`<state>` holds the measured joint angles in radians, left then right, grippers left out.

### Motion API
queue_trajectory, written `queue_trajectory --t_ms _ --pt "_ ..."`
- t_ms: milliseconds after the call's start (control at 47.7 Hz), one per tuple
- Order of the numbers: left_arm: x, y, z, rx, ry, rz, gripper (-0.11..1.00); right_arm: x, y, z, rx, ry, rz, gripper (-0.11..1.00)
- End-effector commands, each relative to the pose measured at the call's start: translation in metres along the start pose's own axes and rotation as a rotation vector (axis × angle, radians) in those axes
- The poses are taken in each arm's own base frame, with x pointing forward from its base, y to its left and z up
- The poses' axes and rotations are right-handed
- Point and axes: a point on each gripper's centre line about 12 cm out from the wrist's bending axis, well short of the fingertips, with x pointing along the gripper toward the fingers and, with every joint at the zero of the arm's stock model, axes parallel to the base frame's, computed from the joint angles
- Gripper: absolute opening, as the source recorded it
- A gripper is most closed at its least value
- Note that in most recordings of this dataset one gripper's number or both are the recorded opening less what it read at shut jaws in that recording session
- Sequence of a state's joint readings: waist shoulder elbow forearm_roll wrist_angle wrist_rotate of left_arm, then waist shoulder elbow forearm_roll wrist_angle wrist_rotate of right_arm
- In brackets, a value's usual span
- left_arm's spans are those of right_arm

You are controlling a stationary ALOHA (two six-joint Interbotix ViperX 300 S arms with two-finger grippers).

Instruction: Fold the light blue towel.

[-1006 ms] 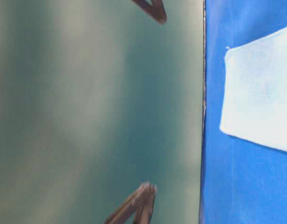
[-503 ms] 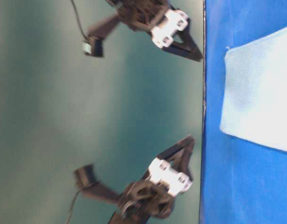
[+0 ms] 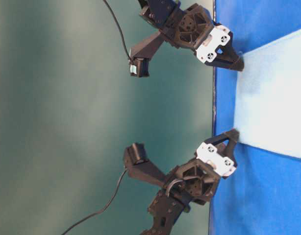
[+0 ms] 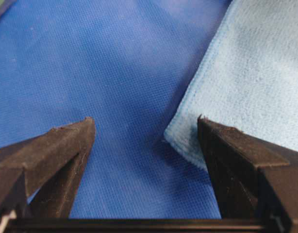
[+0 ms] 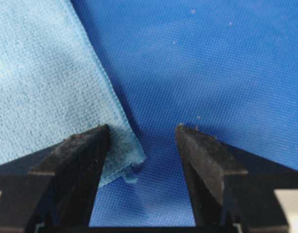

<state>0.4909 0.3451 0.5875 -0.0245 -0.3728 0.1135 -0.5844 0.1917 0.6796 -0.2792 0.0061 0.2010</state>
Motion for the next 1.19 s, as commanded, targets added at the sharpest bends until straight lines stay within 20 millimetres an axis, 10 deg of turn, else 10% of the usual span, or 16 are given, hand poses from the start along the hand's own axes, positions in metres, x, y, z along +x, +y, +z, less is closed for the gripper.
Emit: queue_trajectory --t_ms 0,147,356,440,1174 --pt "0.003 0.001 0.011 0.006 -0.034 0.002 0.81 -0.002 -0.002 0.007 -0.004 -0.021 -0.003 0.61" --pt "0.004 -0.002 0.004 0.053 -0.007 -0.004 0.71 -0.002 0.000 0.005 -0.009 -0.014 -0.001 0.53" --pt "0.004 -0.012 0.002 0.142 0.010 -0.027 0.16 -0.002 0.006 0.004 -0.011 -0.009 0.009 0.03" --pt "0.004 -0.012 0.003 0.142 0.008 -0.026 0.02 -0.002 0.007 0.003 -0.008 -0.001 0.009 0.03" --pt "-0.022 -0.004 0.044 0.216 -0.055 -0.007 0.02 -0.041 0.005 0.029 -0.008 -0.078 -0.008 0.03"
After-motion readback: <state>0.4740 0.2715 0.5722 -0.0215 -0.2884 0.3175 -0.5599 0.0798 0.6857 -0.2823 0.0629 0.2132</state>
